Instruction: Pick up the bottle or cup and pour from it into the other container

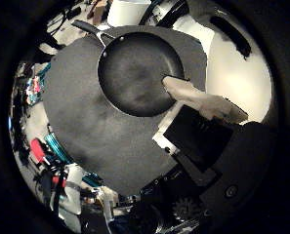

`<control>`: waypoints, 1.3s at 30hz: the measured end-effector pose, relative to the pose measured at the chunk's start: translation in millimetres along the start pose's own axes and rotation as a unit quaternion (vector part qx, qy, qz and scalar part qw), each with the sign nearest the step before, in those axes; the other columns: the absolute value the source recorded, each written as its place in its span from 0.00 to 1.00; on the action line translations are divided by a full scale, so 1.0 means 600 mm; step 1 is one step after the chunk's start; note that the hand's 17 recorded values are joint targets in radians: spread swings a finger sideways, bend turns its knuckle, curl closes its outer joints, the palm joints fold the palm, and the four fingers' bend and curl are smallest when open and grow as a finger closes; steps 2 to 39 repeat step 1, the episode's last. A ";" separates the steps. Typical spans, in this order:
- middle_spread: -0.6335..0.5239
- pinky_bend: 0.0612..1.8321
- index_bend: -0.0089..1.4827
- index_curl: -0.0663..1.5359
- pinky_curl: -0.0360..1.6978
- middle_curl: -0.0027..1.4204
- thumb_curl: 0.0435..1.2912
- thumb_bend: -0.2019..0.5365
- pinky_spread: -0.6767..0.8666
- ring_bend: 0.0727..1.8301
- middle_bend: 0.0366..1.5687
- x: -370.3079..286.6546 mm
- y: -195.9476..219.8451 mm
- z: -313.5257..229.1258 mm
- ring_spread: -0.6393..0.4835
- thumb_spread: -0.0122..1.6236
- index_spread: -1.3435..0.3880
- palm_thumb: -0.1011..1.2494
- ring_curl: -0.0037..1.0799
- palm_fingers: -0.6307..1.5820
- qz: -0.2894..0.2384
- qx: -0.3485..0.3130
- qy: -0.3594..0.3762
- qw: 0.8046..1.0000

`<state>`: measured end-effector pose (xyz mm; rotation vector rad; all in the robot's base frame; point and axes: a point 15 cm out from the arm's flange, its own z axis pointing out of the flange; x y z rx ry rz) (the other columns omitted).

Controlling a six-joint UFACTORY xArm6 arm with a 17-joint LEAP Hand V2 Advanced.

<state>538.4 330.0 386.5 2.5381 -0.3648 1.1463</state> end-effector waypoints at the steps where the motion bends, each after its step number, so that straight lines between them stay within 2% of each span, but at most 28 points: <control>1: 0.26 0.64 0.28 0.76 0.47 0.77 0.53 0.23 0.23 0.67 0.58 0.002 0.001 -0.001 0.34 0.41 0.44 0.73 0.68 0.77 0.002 0.001 0.000 1.000; 39: 0.26 0.64 0.28 0.76 0.47 0.77 0.53 0.23 0.23 0.67 0.58 0.002 0.001 -0.001 0.34 0.41 0.44 0.73 0.68 0.77 0.002 0.001 0.000 1.000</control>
